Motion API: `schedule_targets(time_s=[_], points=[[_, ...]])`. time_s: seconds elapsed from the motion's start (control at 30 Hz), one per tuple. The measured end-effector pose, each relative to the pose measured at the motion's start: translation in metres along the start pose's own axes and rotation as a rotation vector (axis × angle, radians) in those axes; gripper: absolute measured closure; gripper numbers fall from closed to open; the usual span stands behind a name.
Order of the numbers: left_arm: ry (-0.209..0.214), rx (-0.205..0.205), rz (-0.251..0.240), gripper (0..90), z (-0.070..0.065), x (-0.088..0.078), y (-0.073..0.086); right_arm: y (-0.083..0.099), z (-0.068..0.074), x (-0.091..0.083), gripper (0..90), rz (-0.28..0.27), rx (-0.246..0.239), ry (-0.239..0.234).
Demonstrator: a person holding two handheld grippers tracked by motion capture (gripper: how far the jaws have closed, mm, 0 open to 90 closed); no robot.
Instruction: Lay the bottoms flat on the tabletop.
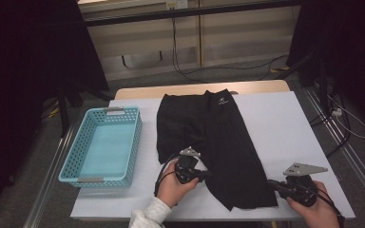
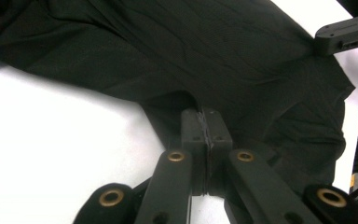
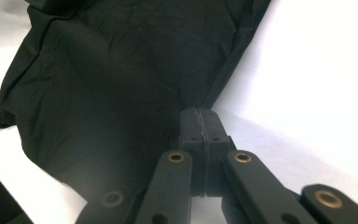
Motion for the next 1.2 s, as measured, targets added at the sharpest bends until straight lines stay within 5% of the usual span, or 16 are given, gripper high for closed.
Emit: schedule_targets(time_s=[0.2,0.37,0.57,0.83,1.2], points=[[-0.002,0.010,0.005,89.7,-0.002,0.001,0.002,0.001,0.002,0.003,89.1,0.018,0.004,-0.012],[0.000,0.007,0.009,87.0,0.000,0.000,0.003,-0.007,-0.003,0.005,73.5,-0.005,0.006,0.023],[-0.034,0.032,-0.033,66.1,0.007,-0.008,0.001,-0.027,-0.023,0.010,57.9,-0.070,0.036,0.068],[-0.129,0.068,-0.082,37.8,0.027,-0.027,-0.002,-0.052,-0.046,0.031,54.2,-0.106,0.065,0.102],[-0.230,0.057,-0.107,25.4,0.060,-0.052,0.002,-0.071,-0.063,0.068,67.6,-0.059,0.091,0.087]])
Point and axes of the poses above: each handheld gripper's, and its own axes: x roughly forward along the jaws, y roughly out of its underside, z roughly to its left, the point moved 6 cm from there along x, roughly forward along the jaws, and after that the axes turned 11 degrees about -y, right-handed, at the moved point
